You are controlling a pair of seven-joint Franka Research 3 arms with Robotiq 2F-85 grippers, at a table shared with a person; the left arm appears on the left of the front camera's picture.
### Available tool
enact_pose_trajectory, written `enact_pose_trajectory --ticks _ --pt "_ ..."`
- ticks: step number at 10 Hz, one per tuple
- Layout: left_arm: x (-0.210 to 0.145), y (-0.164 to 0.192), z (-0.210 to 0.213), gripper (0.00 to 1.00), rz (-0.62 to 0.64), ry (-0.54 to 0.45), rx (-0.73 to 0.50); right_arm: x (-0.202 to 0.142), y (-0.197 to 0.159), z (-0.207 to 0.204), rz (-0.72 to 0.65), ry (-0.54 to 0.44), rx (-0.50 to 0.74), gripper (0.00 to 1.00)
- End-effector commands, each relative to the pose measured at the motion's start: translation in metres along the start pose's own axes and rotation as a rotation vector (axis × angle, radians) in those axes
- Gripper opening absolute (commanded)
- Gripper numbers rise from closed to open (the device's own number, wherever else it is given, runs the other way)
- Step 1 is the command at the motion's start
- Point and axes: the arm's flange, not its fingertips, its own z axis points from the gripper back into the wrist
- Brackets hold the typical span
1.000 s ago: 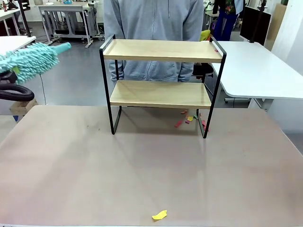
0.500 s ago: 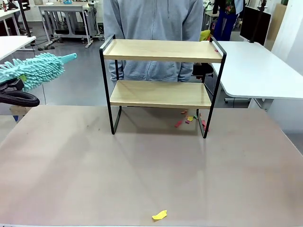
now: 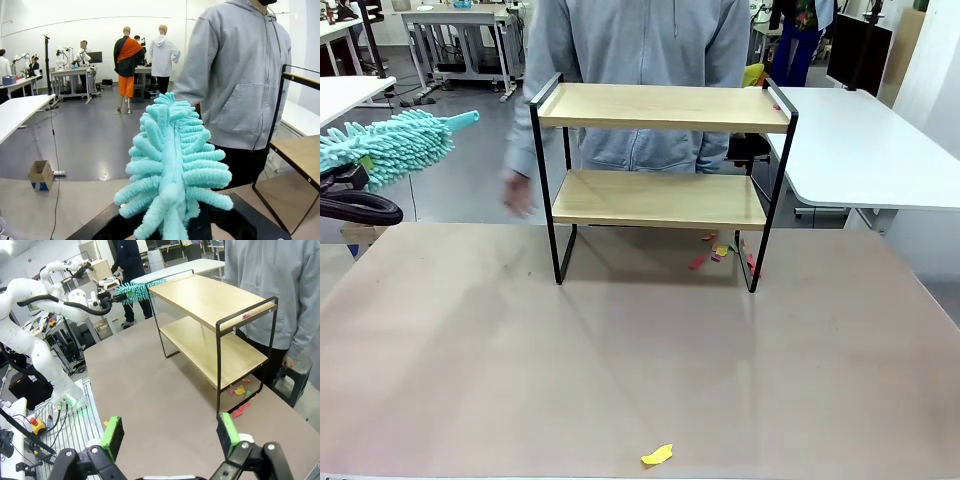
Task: Clean the shelf.
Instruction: Hand the Duster back to the human.
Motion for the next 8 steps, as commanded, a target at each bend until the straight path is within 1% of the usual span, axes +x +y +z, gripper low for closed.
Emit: enact_pose_trajectory --ticks 1,8 --pt "0.0028 -0.0008 0.0017 0.17 0.01 -0.021 -0.006 0.0031 -0.0017 0.0003 0.024 -0.028 0.006 1.0" --pt "0.0028 -0.0008 0.0017 0.17 0.01 -0.021 -0.006 0.0031 -0.0017 0.0003 0.024 -0.028 0.006 1.0"
